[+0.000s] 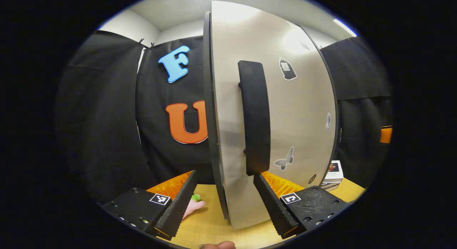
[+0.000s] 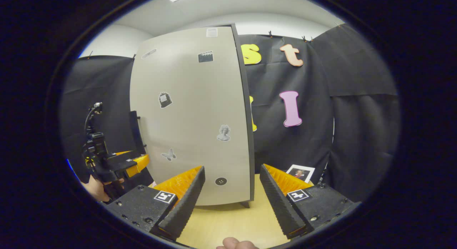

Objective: Open the cabinet door with the right hand, grasp the bottle in the cabinet with the left hand and place it on the coaster, then close the cabinet door with the right hand.

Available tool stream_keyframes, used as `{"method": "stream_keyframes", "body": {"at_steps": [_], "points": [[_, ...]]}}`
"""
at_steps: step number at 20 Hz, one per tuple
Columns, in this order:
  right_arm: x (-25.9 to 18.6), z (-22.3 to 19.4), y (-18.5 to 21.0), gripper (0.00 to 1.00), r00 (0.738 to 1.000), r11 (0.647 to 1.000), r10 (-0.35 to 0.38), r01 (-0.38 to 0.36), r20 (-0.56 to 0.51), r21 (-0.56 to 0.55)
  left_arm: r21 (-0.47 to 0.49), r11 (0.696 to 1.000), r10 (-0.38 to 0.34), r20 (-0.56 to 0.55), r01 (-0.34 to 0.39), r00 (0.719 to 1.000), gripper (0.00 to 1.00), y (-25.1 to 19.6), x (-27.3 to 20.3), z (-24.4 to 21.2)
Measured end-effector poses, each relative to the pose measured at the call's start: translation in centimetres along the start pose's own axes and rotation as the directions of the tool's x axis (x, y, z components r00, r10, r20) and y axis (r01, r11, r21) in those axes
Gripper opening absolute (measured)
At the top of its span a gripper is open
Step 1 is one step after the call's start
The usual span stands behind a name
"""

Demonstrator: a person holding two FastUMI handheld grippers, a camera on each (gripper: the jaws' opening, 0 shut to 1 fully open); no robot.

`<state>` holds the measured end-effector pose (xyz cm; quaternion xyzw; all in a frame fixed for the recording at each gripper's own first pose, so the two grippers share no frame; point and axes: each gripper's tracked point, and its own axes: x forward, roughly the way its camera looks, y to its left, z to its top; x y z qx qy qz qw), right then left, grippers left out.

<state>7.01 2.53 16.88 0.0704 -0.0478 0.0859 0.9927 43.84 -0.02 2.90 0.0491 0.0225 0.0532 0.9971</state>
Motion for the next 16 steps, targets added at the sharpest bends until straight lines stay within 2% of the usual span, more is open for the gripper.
{"method": "stream_keyframes", "body": {"at_steps": [4,5,11,13,15,16], "points": [[0.9,-0.3,0.8,0.94,1.0,1.0,0.021,-0.021,-0.009,-0.006,-0.006,1.0,-0.005,-0.003,0.005,1.0,0.96,-0.2,-0.8,0.0],[1.1,-0.2,1.0,0.99,1.0,1.0,0.025,-0.025,-0.009,-0.008,-0.009,1.0,-0.003,0.002,0.003,1.0,0.96,-0.1,-1.0,0.3],[1.8,-0.1,1.9,0.99,0.999,0.999,0.039,-0.039,-0.002,-0.015,-0.035,0.999,-0.007,0.019,0.007,1.0,0.96,-0.4,-2.3,1.3],[2.1,-0.1,2.0,0.99,1.0,0.999,0.031,-0.031,0.001,-0.014,-0.044,0.999,-0.01,0.025,0.011,1.0,0.96,-0.8,-2.7,1.3],[2.7,0.0,1.4,0.99,1.0,1.0,-0.014,0.014,0.014,-0.003,-0.07,0.998,-0.007,0.017,0.008,1.0,0.96,-1.3,-3.2,1.2],[3.0,0.2,1.0,0.94,0.999,0.999,-0.04,0.04,0.024,0.004,-0.086,0.996,0.002,0.022,0.0,1.0,0.96,-1.4,-3.4,1.5]]}}
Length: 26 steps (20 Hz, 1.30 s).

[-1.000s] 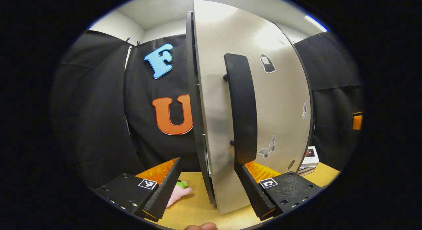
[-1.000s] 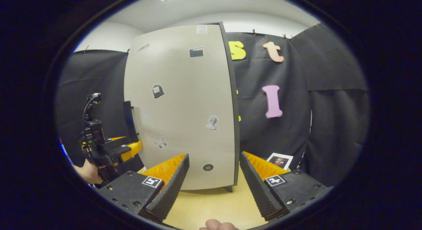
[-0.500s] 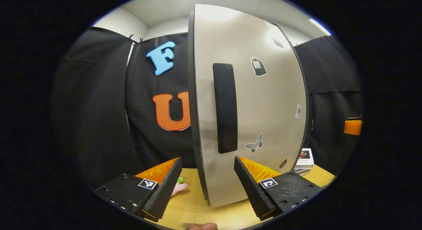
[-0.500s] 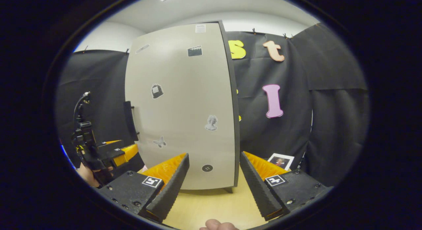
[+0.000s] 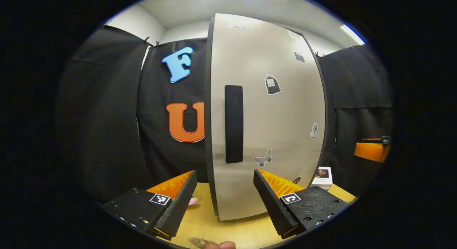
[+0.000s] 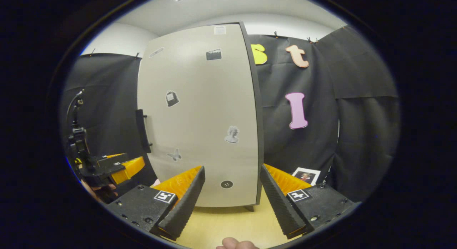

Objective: Open the cabinet door with the right hand, grasp the bottle in the cabinet with the left hand and place it on the coaster, then close the cabinet door with the right hand.

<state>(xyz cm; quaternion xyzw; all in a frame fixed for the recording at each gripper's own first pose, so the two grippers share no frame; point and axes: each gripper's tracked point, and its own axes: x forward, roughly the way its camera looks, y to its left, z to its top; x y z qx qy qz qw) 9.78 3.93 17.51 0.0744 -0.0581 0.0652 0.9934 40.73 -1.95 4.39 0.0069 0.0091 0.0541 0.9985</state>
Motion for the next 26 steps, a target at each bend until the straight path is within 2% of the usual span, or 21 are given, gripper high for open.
{"method": "stream_keyframes", "body": {"at_steps": [3,4,5,6,7,8,11,12,13,14,15,16,18,20,23,24,26], "points": [[1.6,0.5,-0.1,0.94,0.998,0.998,-0.044,0.042,0.04,0.044,-0.039,0.999,0.034,0.043,-0.032,0.999,0.96,-0.1,-0.4,1.4],[2.2,0.4,-0.2,0.99,0.997,0.996,-0.072,0.07,0.041,0.054,-0.041,0.998,0.042,0.058,-0.04,0.997,0.96,-0.3,-0.3,1.8],[3.0,0.0,0.1,0.99,0.996,0.995,-0.087,0.085,0.034,0.055,-0.035,0.998,0.051,0.072,-0.049,0.996,0.96,-0.6,-0.3,2.0],[3.9,-0.6,0.9,0.99,0.997,0.996,-0.08,0.079,0.016,0.049,-0.022,0.998,0.054,0.085,-0.053,0.995,0.95,-1.2,0.1,2.1],[4.7,-0.9,2.1,0.94,0.998,0.998,-0.058,0.058,0.0,0.039,-0.001,0.999,0.044,0.088,-0.044,0.995,0.95,-2.1,0.5,2.1],[5.2,-1.0,3.1,0.99,0.999,0.998,-0.047,0.047,-0.008,0.031,0.015,1.0,0.026,0.082,-0.028,0.996,0.95,-3.2,1.0,1.9],[5.1,0.3,4.5,0.94,0.999,1.0,-0.021,0.021,0.037,-0.006,0.006,0.999,-0.039,0.053,0.039,0.998,0.95,-5.8,0.8,1.3],[4.9,0.4,4.8,0.99,0.999,1.0,-0.02,0.021,0.051,-0.013,0.004,1.0,-0.03,0.05,0.03,0.998,0.96,-5.6,0.7,1.2],[4.9,0.1,5.0,0.94,0.998,1.0,-0.025,0.026,0.058,-0.012,-0.005,0.999,-0.032,0.056,0.032,0.998,0.96,-5.8,0.7,1.4],[5.1,-0.3,5.5,0.99,0.999,1.0,-0.016,0.017,0.049,-0.014,-0.016,0.999,-0.037,0.067,0.038,0.997,0.96,-6.1,0.8,1.5],[5.4,-1.2,5.5,0.94,0.999,1.0,-0.017,0.018,0.03,-0.014,-0.018,0.999,-0.026,0.074,0.027,0.997,0.95,-5.8,1.1,1.8],[5.2,-1.8,5.9,0.99,1.0,1.0,-0.001,0.001,0.004,-0.014,-0.027,0.999,-0.025,0.065,0.027,0.998,0.95,-5.8,0.8,1.2],[4.9,-2.2,6.3,0.98,1.0,1.0,0.029,-0.029,-0.012,-0.008,-0.057,0.998,-0.017,0.059,0.02,0.998,0.95,-5.8,0.6,1.0],[4.5,-2.4,6.0,0.94,1.0,0.999,0.02,-0.021,-0.015,-0.037,-0.042,0.999,-0.011,0.063,0.013,0.998,0.95,-5.5,0.5,1.0],[4.7,-3.4,5.5,0.98,0.999,0.996,-0.004,0.001,-0.034,-0.09,0.027,0.999,0.017,0.05,-0.018,0.999,0.95,-5.0,0.5,0.2],[4.8,-3.7,5.4,0.94,0.999,0.996,-0.001,-0.002,-0.04,-0.087,0.03,0.999,0.014,0.043,-0.015,0.999,0.95,-5.1,0.5,0.0],[4.8,-3.9,5.5,0.98,0.999,0.997,0.008,-0.011,-0.049,-0.074,0.014,1.0,0.0,0.044,0.0,0.999,0.95,-5.7,0.5,0.0]]}}
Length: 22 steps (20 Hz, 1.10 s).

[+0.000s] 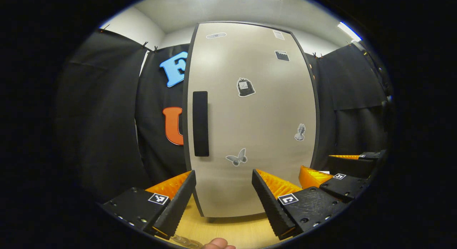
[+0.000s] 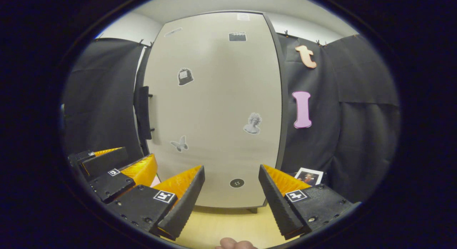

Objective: Open the cabinet door with the right hand, grasp the bottle in the cabinet with the left hand and place it on the coaster, then close the cabinet door with the right hand.

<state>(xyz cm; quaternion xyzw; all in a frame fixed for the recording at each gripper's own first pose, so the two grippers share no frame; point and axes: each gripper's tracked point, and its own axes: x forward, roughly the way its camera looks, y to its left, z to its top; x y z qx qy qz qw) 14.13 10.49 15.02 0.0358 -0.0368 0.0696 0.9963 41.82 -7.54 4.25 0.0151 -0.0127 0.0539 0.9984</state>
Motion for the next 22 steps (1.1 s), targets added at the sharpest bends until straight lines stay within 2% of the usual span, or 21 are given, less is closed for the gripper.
{"method": "stream_keyframes", "body": {"at_steps": [5,8,10,14,15,16,22], "points": [[-0.1,-0.1,-0.1,0.95,1.0,1.0,0.005,-0.005,-0.003,0.018,0.004,1.0,-0.002,0.001,0.002,1.0,0.95,-0.2,0.0,0.0],[-0.2,-0.1,-0.6,0.98,1.0,1.0,-0.018,0.018,-0.003,0.011,0.025,1.0,0.015,-0.015,-0.015,1.0,0.95,0.2,0.1,-0.3],[-0.1,-0.3,-0.6,0.95,1.0,1.0,-0.026,0.026,-0.004,0.01,0.021,1.0,0.021,-0.022,-0.02,1.0,0.95,0.1,0.0,-0.4],[-0.5,0.2,-0.5,0.94,1.0,1.0,-0.018,0.018,0.016,0.016,0.025,0.999,0.021,0.012,-0.021,1.0,0.95,0.2,-0.2,0.3],[-0.6,0.3,-0.5,0.98,1.0,1.0,-0.017,0.017,0.02,0.015,0.024,1.0,0.02,0.015,-0.02,1.0,0.95,0.2,-0.2,0.3],[-0.7,0.4,-0.6,0.95,1.0,1.0,-0.017,0.017,0.023,0.013,0.023,1.0,0.016,0.017,-0.016,1.0,0.95,0.0,-0.2,0.3],[-1.2,0.7,-0.5,0.94,0.999,1.0,-0.01,0.01,0.031,0.014,0.026,1.0,0.011,0.023,-0.012,1.0,0.95,0.0,-0.5,0.6]]}}
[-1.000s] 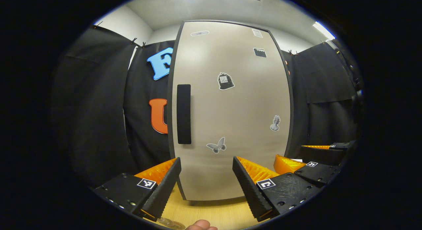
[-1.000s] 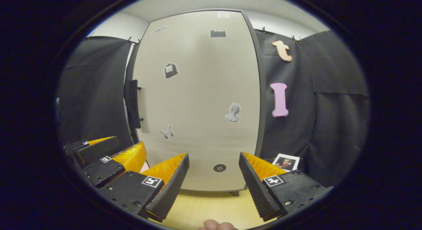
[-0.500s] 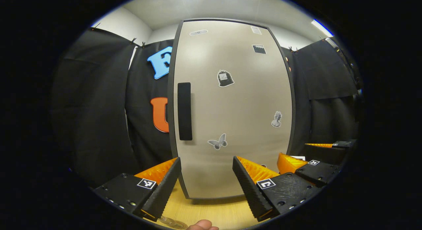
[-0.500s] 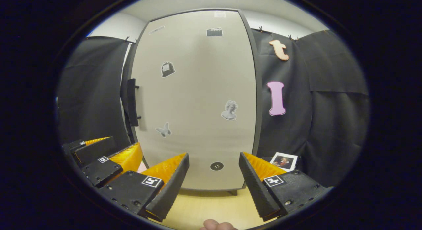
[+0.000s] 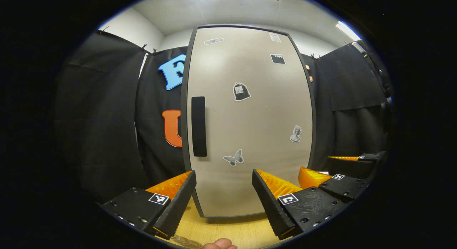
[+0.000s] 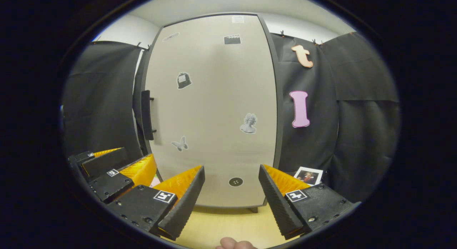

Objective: Open the cabinet door with the right hand, grasp the bottle in the cabinet with the left hand and place it on the coaster, then close the cabinet door with the right hand.

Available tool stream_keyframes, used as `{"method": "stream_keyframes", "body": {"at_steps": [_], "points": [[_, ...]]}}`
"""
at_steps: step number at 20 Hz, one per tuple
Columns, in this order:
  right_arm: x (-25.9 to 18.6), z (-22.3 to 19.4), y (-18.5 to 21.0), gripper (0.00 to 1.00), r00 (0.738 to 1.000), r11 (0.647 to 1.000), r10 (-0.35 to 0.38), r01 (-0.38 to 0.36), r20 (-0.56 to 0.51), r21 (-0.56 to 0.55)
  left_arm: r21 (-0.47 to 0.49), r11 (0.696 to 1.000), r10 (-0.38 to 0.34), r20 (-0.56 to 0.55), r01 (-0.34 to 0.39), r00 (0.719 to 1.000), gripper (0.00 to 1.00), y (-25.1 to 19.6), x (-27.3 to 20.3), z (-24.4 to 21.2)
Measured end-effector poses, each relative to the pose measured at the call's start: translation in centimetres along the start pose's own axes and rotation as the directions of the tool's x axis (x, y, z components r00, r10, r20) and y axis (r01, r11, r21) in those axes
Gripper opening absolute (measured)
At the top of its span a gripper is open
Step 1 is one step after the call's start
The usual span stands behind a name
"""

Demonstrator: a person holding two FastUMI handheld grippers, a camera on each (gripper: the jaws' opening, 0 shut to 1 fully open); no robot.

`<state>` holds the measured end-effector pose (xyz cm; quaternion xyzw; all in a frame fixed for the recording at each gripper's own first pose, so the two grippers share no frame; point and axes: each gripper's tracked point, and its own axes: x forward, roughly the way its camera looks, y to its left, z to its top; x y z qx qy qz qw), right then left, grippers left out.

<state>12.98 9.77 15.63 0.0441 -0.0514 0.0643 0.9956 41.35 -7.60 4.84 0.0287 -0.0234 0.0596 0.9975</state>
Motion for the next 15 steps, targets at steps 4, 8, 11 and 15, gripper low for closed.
{"method": "stream_keyframes", "body": {"at_steps": [4,8,11,15], "points": [[-0.1,-0.4,0.3,0.94,1.0,1.0,0.002,-0.003,-0.017,-0.008,-0.008,1.0,0.005,-0.009,-0.005,1.0,0.95,0.1,-0.1,-0.2],[-0.3,0.2,0.6,0.97,1.0,1.0,0.003,-0.003,0.0,-0.019,-0.016,1.0,0.006,-0.009,-0.006,1.0,0.95,0.4,-0.3,-0.2],[-0.1,-0.2,1.0,0.95,1.0,1.0,0.014,-0.014,-0.012,-0.021,-0.017,1.0,0.011,0.003,-0.01,1.0,0.95,0.7,-0.3,0.0],[-0.5,0.0,0.7,0.94,1.0,1.0,0.0,0.0,-0.001,-0.022,-0.021,1.0,-0.001,-0.003,0.001,1.0,0.95,0.5,-0.3,-0.3]]}}
